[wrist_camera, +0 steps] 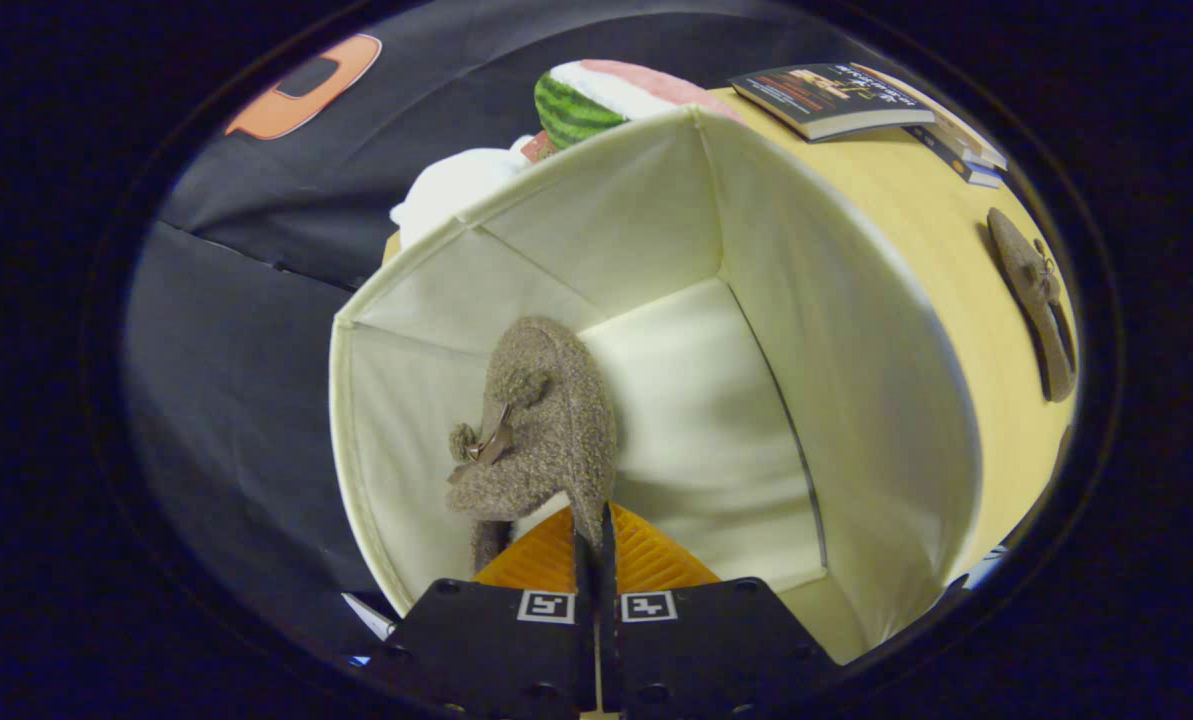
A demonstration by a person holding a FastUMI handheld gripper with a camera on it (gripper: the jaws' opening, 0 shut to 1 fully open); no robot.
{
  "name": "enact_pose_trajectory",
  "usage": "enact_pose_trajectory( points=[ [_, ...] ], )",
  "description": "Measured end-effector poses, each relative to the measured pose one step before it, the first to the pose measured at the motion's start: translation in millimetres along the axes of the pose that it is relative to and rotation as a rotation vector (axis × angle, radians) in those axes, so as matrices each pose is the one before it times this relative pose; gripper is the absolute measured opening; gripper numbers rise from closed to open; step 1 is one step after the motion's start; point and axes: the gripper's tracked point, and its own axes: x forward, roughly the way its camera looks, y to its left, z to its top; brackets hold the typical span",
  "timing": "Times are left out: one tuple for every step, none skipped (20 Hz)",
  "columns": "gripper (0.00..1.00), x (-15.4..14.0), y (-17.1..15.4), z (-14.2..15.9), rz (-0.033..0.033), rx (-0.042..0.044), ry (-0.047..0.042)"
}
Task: Open the storage box then place both shoes into the box .Put the left shoe in first, then the right shoe, with the right side of both shoes facing outward in a uniform manner.
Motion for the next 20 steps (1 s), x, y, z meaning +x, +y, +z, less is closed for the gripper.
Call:
enact_pose_trajectory(
  points=[
    [0.1,2.15,1.39,-3.36,-0.00158,0.00343,0.00678],
    [0.2,1.95,0.52,-1.1,0.00509,0.00304,0.00052],
    [0.31,-0.11,0.04,-1.49,0.00266,0.00205,0.00673],
    [0.37,-1.64,-2.7,-5.38,-0.01014,-0.00796,0.01527],
    [0.44,-3.25,2.42,-0.16,0.00983,-0.00024,-0.00843],
    [0.54,-3.24,1.33,-0.65,0.00405,-0.01207,-0.01121],
    [0.64,-7.89,3.41,2.24,0.01652,-0.01802,-0.02281],
    [0.74,-8.07,3.13,2.69,0.00598,-0.0288,-0.02505],
    [0.84,-12.66,2.39,2.09,0.00503,-0.03495,-0.031],
    [0.95,-13.62,3.01,4.63,0.00437,-0.0341,-0.03558],
    [0.95,-13.1,1.65,5.31,0.00499,-0.03114,-0.0378],
    [0.95,-15.32,1.08,6.72,0.00429,-0.03051,-0.03804],
    [0.95,-15.26,-0.65,7.07,0.00347,-0.03092,-0.03917],
    [0.95,-16.67,-1.81,7.82,0.0035,-0.02869,-0.03767],
    [0.95,-15.19,-2.74,7.81,0.00375,-0.02396,-0.0384],
    [0.95,-15.14,-5.66,7.87,0.00149,-0.02041,-0.0389],
    [0.94,-14.38,-6.29,8.82,0.0038,-0.01798,-0.03825],
    [0.95,-15.04,-8.65,8.11,0.00372,-0.01629,-0.03388],
    [0.95,-14.35,-10.23,7.98,0.00405,-0.01199,-0.03176],
    [0.95,-15.26,-11.58,8.51,0.00594,-0.00918,-0.02951]
  ],
)
